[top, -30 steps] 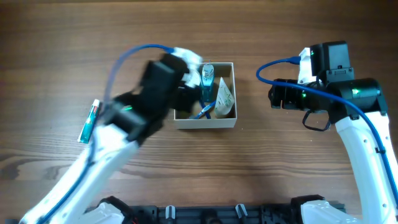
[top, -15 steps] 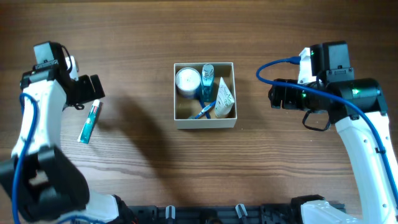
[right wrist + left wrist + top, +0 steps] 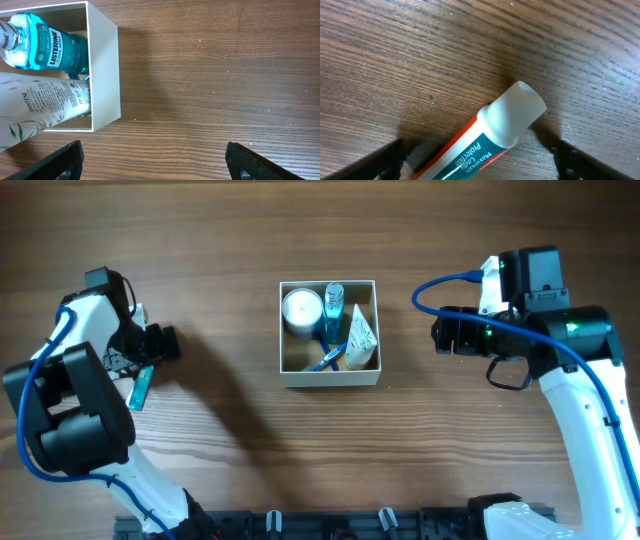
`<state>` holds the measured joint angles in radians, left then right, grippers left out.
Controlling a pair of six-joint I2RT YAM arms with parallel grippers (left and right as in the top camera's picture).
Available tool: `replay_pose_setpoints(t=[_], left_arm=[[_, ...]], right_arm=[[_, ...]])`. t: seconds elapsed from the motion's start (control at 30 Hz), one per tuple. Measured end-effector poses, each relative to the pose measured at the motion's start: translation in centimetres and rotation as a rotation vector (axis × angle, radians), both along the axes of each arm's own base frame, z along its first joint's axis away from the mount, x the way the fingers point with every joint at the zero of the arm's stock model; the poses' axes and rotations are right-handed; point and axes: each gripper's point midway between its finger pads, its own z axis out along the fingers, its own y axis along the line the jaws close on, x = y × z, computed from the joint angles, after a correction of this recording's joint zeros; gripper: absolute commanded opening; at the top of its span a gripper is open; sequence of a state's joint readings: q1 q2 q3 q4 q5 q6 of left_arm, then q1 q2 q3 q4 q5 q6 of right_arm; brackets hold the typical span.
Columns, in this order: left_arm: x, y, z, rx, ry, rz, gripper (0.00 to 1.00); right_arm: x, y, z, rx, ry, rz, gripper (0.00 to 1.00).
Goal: Pack container
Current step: 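Grasp the Colgate toothpaste tube with the left gripper and lift it, then carry the toothpaste into the box and lower it in, left gripper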
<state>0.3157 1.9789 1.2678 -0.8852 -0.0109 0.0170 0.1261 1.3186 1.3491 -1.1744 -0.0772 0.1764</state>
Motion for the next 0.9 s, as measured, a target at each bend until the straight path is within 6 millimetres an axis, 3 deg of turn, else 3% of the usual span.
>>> replay_pose_setpoints(t=[0.03, 0.17, 0.4, 0.57, 0.63, 0.77, 0.8, 0.83, 0.9], left_arm=[[0.0, 0.0, 0.0, 0.000, 0.002, -0.003, 0.55], [-0.3, 0.0, 0.0, -0.002, 0.012, -0.004, 0.36], [-0.4, 0.0, 0.0, -0.003, 0.014, 0.000, 0.15], [-0.4, -0.1, 0.1, -0.006, 0.015, 0.002, 0.08], [-0.3, -0.1, 0.1, -0.007, 0.014, 0.006, 0.04], [-0.1, -1.1, 0.6, -0.014, 0.012, -0.009, 0.04], [0.1, -1.9, 1.0, -0.020, 0.009, -0.029, 0.04], [1.0, -3.5, 3.0, -0.017, -0.031, -0.077, 0.04], [1.8, -4.9, 5.5, -0.005, -0.082, -0.121, 0.04]], right_arm=[[0.0, 0.0, 0.0, 0.000, 0.000, 0.000, 0.92], [0.0, 0.0, 0.0, -0.001, 0.000, 0.003, 0.92], [0.0, 0.0, 0.0, -0.003, -0.001, 0.006, 0.92], [0.0, 0.0, 0.0, -0.003, -0.001, 0.006, 0.93], [0.0, 0.0, 0.0, -0.003, -0.001, 0.006, 0.98], [0.0, 0.0, 0.0, -0.004, -0.001, 0.009, 0.98], [0.0, -0.1, 0.0, -0.004, -0.001, 0.007, 0.98], [0.1, -0.3, 0.0, -0.002, -0.001, -0.005, 0.98], [0.2, -1.3, 0.0, 0.012, 0.001, -0.052, 0.98]])
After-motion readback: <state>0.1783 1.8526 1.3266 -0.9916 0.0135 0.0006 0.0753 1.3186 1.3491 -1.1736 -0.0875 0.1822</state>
